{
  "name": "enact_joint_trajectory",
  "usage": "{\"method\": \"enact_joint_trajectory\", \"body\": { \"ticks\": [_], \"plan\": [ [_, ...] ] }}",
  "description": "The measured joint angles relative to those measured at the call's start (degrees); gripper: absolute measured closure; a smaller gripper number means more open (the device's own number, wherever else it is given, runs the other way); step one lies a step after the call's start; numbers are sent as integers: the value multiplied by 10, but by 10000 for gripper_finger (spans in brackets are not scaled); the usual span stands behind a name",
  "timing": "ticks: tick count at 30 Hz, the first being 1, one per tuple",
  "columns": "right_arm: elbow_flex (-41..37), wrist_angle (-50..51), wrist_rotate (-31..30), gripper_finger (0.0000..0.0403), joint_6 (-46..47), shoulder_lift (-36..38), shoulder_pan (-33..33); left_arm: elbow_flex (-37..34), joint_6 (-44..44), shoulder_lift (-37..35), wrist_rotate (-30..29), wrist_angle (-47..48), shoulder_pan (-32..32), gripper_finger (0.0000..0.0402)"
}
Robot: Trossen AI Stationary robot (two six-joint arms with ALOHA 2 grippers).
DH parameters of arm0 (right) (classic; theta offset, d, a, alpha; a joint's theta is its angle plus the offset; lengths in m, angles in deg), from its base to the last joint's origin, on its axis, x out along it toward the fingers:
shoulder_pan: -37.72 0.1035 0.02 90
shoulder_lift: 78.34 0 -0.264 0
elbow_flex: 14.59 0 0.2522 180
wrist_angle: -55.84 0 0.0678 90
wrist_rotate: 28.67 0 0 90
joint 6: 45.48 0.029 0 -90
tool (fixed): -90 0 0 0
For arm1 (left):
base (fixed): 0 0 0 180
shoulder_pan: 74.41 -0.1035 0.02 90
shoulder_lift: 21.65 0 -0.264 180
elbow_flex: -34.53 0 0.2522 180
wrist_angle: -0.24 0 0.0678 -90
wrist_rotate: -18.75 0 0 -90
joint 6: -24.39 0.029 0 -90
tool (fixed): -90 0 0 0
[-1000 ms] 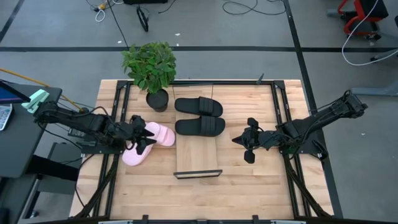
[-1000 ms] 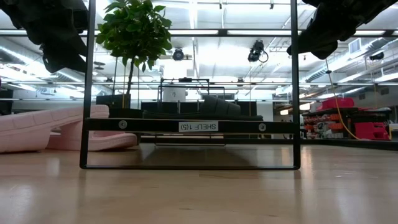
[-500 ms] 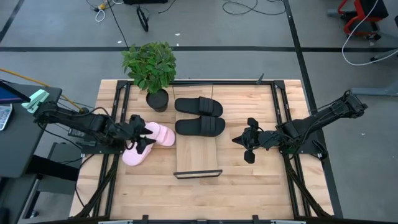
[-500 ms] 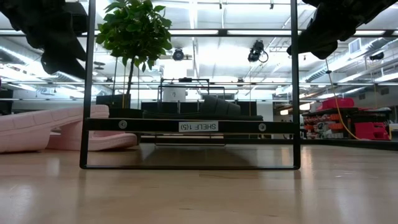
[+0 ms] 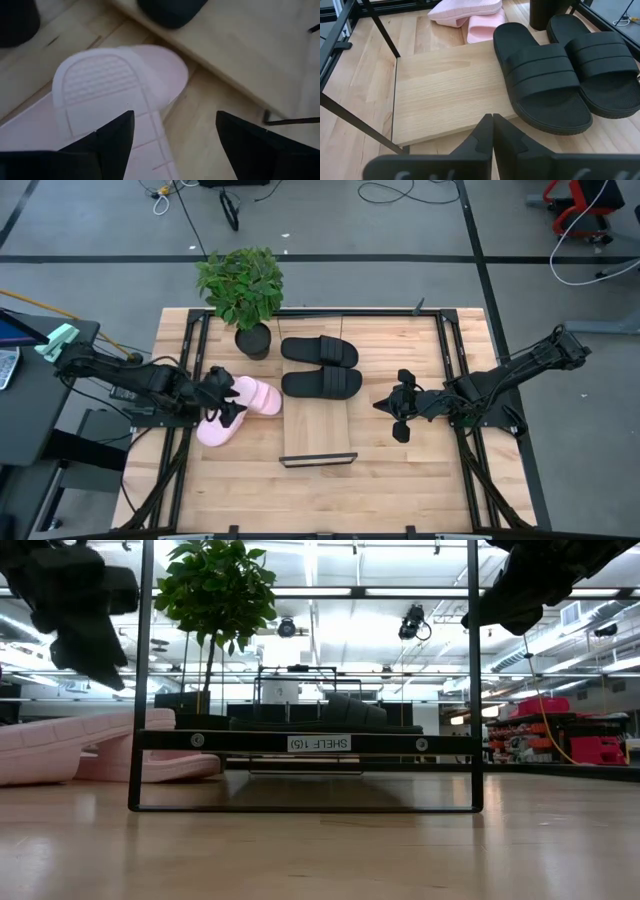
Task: Pick and place slides into the shelf
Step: Put the bottom pink slipper on the shelf
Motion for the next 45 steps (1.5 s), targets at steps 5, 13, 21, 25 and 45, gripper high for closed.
{"method": "enact_joint_trajectory", "body": {
  "ticks": [5, 13, 21, 25, 45],
  "plan": [
    [0, 0, 0, 391, 0, 0, 0, 0, 1, 61, 0, 3, 0, 119],
    [0, 0, 0, 388, 0, 0, 0, 3, -16, 149, -10, 18, -12, 120],
    [0, 0, 0, 390, 0, 0, 0, 4, -11, 206, -21, 22, -14, 120],
    [0, 0, 0, 388, 0, 0, 0, 4, -10, 224, -22, 24, -14, 120],
    [0, 0, 0, 391, 0, 0, 0, 2, -16, 283, -46, 7, -14, 122]
  ]
}}
